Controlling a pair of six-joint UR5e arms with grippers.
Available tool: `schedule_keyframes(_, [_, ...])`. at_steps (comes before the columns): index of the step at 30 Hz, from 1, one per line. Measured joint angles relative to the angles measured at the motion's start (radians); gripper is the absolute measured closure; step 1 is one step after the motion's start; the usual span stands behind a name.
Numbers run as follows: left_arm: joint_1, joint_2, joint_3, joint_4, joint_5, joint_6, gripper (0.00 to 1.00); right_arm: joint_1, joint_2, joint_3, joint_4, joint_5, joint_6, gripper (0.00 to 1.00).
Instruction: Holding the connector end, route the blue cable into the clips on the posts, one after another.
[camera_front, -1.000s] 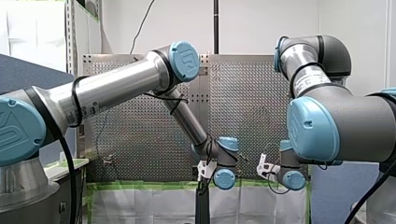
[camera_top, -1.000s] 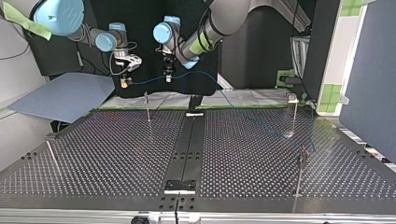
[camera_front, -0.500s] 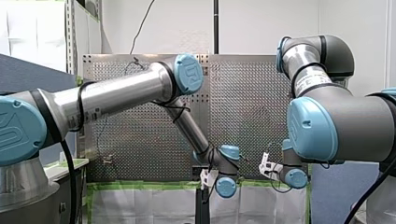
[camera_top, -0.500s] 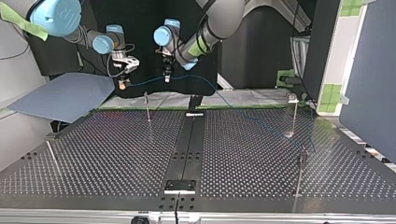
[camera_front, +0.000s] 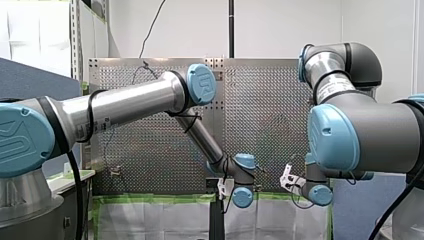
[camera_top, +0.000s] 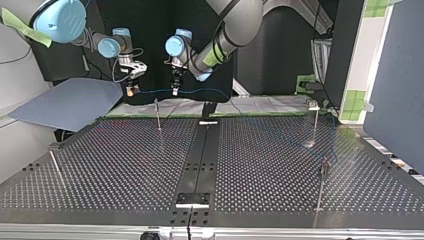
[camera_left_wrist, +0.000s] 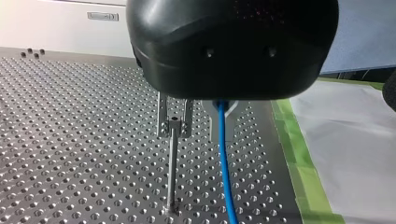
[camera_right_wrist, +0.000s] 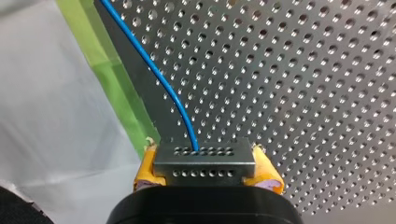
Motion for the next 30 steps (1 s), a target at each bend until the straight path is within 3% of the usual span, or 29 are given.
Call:
schedule_keyframes(11, [0.001,-0.007,0.000,0.006,0.002,0.002,1.00,-0.041,0.006,-0.012,0.017,0.001,0.003,1.00])
schedule_keyframes(19, [0.002,-0.011,0.006,0.020,0.025,0.001,1.00,-0.047,0.006,-0.022,0.020,-0.035,0.001,1.00])
schedule_keyframes(30, [-0.028,-0.085,0.088,-0.052,0.024,0.001,1.00,-0.066,0.006,-0.038,0.054,-0.026,0.001,1.00])
